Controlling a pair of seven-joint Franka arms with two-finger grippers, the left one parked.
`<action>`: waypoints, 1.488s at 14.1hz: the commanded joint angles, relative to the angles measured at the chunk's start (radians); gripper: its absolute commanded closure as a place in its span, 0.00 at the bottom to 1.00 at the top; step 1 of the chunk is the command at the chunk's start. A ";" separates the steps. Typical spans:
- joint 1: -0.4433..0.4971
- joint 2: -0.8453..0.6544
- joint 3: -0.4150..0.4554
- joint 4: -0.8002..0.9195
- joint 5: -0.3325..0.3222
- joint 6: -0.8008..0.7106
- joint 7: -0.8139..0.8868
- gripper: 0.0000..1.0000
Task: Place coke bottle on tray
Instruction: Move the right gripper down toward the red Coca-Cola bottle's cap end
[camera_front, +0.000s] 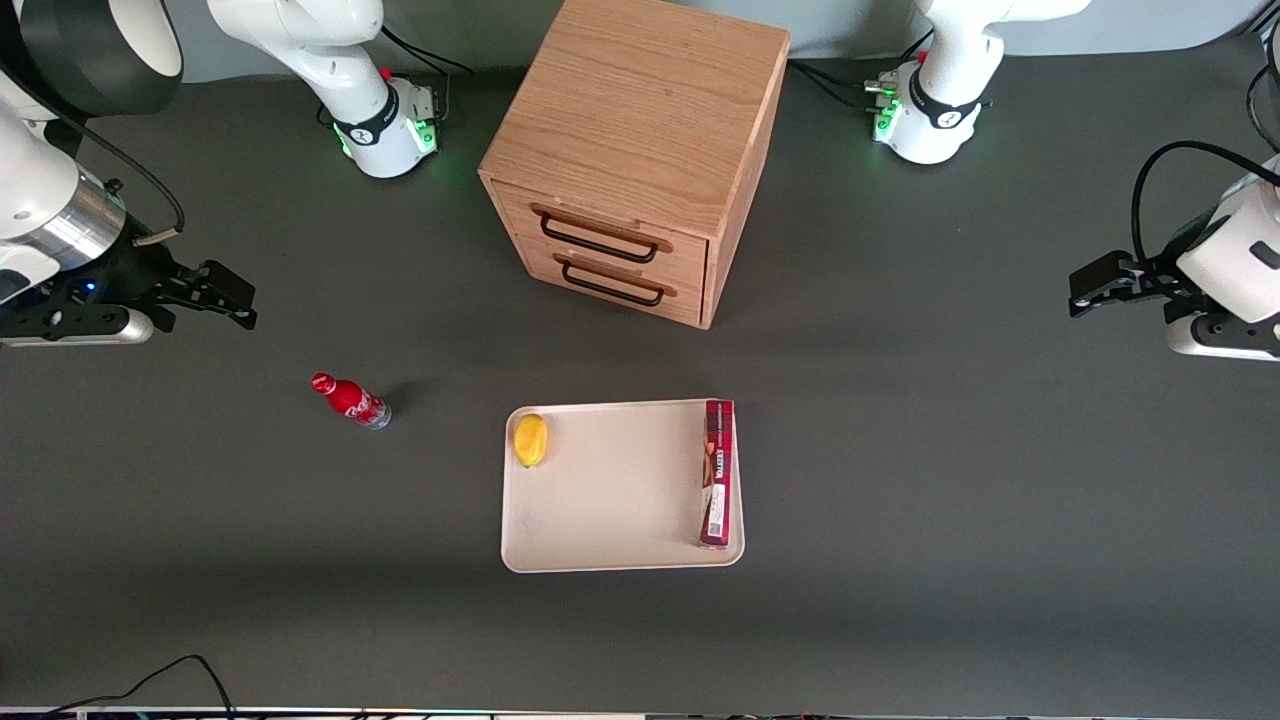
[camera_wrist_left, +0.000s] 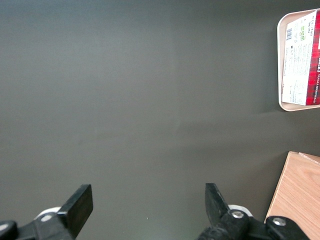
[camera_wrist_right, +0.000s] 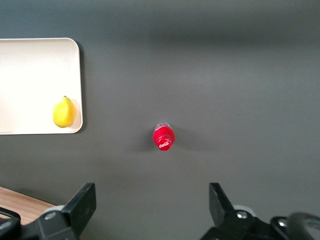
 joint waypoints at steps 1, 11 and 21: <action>-0.016 0.008 0.018 0.021 0.021 -0.035 -0.019 0.00; -0.033 0.026 0.010 -0.008 0.082 -0.042 -0.037 0.00; -0.056 0.029 0.019 -0.445 0.076 0.487 -0.138 0.00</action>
